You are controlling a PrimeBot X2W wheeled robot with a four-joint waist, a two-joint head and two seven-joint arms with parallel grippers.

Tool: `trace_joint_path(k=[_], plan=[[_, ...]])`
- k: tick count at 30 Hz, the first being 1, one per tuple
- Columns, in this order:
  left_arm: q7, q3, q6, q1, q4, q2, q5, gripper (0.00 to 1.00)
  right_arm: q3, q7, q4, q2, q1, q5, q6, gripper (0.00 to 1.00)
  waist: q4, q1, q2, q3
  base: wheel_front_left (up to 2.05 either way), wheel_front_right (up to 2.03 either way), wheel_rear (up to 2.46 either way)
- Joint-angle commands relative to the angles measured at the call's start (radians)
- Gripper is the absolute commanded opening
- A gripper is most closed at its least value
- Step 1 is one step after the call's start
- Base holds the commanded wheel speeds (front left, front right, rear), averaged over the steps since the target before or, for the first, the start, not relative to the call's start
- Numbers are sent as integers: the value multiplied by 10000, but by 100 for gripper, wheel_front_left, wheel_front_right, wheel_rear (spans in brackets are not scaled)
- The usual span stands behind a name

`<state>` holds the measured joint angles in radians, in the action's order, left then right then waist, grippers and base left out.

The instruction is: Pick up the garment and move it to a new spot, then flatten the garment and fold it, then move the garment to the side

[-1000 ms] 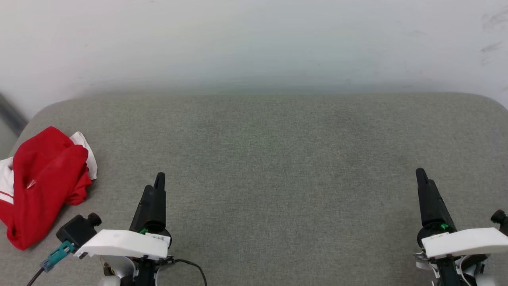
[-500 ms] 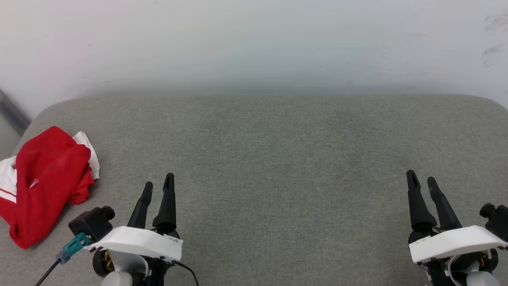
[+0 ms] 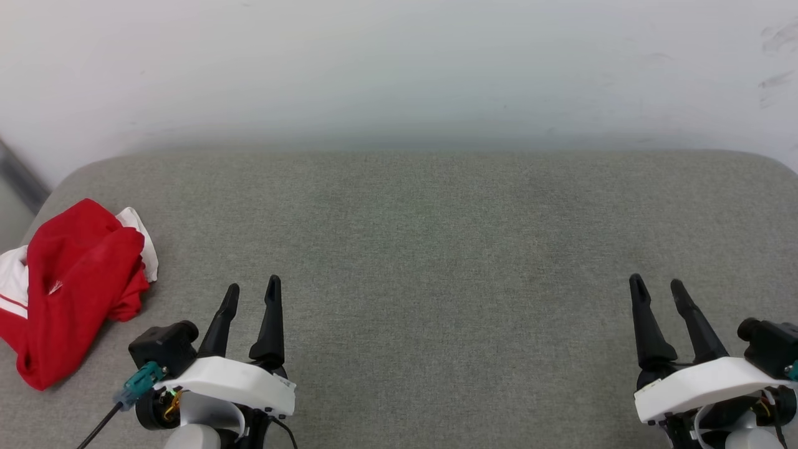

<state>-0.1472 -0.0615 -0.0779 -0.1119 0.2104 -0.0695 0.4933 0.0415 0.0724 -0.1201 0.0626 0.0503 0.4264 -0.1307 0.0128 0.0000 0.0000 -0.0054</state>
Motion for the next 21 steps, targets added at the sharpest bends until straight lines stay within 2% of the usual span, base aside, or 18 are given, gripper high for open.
trace_joint_path(k=[1,21], plan=[[-94,-44,48,-216,-69,-81,-237,100,10,14,139,15,-22,-253,-1,100,-2,0,0,-4,0,0,0],[-567,-436,242,-306,244,-190,-2133,100,78,47,79,-93,-145,-2019,0,100,25,0,0,8,0,0,0]])
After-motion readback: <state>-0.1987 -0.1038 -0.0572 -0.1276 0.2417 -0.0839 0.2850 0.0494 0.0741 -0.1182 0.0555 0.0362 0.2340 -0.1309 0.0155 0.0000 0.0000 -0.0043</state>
